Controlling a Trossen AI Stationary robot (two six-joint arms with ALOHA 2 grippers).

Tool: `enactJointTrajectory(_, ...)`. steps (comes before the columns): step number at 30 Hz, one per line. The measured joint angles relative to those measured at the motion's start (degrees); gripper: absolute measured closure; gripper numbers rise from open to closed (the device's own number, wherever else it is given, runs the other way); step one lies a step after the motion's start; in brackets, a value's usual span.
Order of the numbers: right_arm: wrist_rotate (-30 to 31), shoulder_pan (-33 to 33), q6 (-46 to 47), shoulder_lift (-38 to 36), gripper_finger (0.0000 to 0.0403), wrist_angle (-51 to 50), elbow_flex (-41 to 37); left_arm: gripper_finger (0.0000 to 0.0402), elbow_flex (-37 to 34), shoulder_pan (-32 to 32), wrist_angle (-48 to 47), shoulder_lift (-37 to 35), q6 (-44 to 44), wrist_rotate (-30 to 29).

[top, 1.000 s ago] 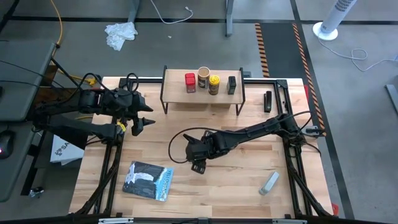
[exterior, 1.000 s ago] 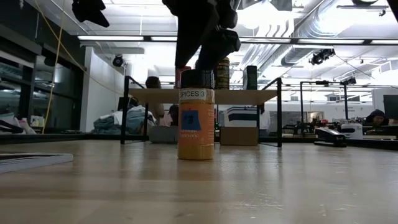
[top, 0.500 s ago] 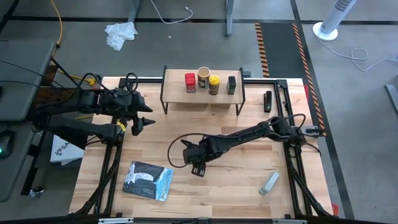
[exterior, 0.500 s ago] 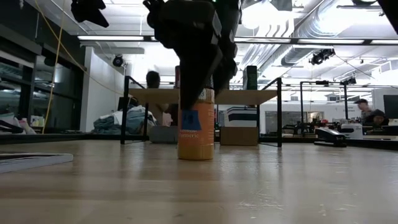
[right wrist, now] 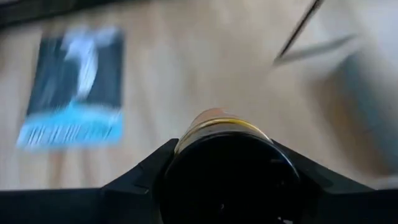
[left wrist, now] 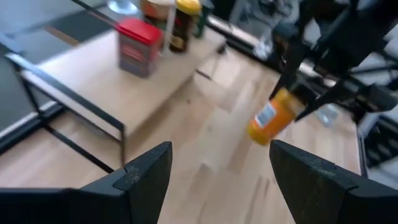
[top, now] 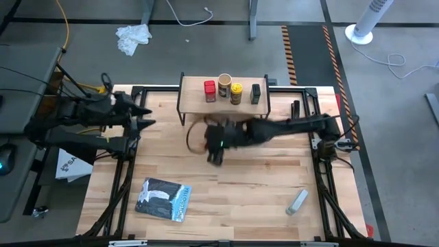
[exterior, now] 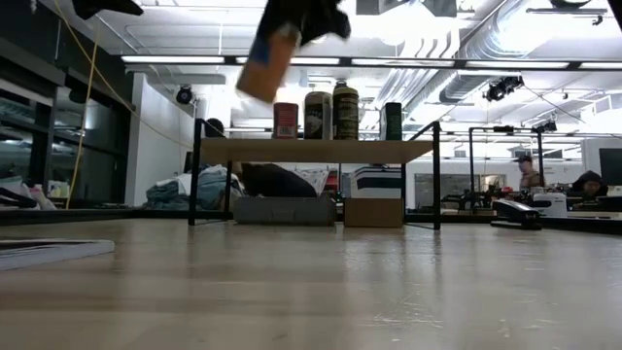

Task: Shelf spices
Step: Put the black seasoning bottle on the shelf

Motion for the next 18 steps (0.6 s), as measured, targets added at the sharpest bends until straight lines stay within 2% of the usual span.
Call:
enactJointTrajectory(3, 3.8, -3.6, -4.7, -0.7, 0.0210, -0.9, 5.2, 0.0135, 0.0, 0.0, 0.0, -1.3, -1.5, -2.9)
enactJointTrajectory(7, 3.9, -9.3, -8.6, -0.1, 0.0210, -3.8, 11.2, 0.0135, 0.0, 0.0, 0.1, -1.5, -3.3, -3.6)
enactJointTrajectory(13, 1.4, -17.1, -8.6, 0.1, 0.0210, -13.8, 11.9, 0.0135, 0.0, 0.0, 0.1, 0.0, -5.8, -3.7)
enactJointTrajectory(18, -1.5, -21.4, -8.9, 0.1, 0.0210, -15.5, 11.5, 0.0135, 0.0, 0.0, 0.6, 1.7, -5.7, -6.2)
